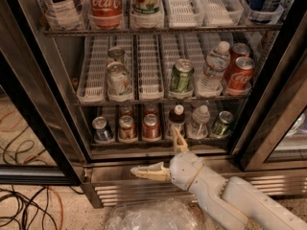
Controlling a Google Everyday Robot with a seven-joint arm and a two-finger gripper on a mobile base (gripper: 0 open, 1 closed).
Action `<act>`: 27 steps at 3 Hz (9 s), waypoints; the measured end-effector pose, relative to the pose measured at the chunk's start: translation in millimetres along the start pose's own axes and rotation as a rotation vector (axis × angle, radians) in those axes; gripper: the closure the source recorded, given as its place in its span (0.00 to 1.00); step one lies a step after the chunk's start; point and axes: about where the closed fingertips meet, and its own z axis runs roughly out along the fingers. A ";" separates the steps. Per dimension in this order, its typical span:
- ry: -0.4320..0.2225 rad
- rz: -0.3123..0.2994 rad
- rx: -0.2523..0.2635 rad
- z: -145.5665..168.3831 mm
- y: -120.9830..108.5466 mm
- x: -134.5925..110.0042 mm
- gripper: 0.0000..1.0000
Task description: Pick pepsi can from bottom shelf of fridge
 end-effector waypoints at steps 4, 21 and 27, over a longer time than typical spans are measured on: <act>0.012 0.047 0.014 26.2 11.1 88.2 0.00; -0.054 0.014 0.004 139.4 56.7 124.5 0.27; -0.094 0.021 0.111 160.7 38.0 114.9 0.31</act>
Offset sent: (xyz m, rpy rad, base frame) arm 0.0132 0.0147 -0.0757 0.0353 0.0116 -0.0466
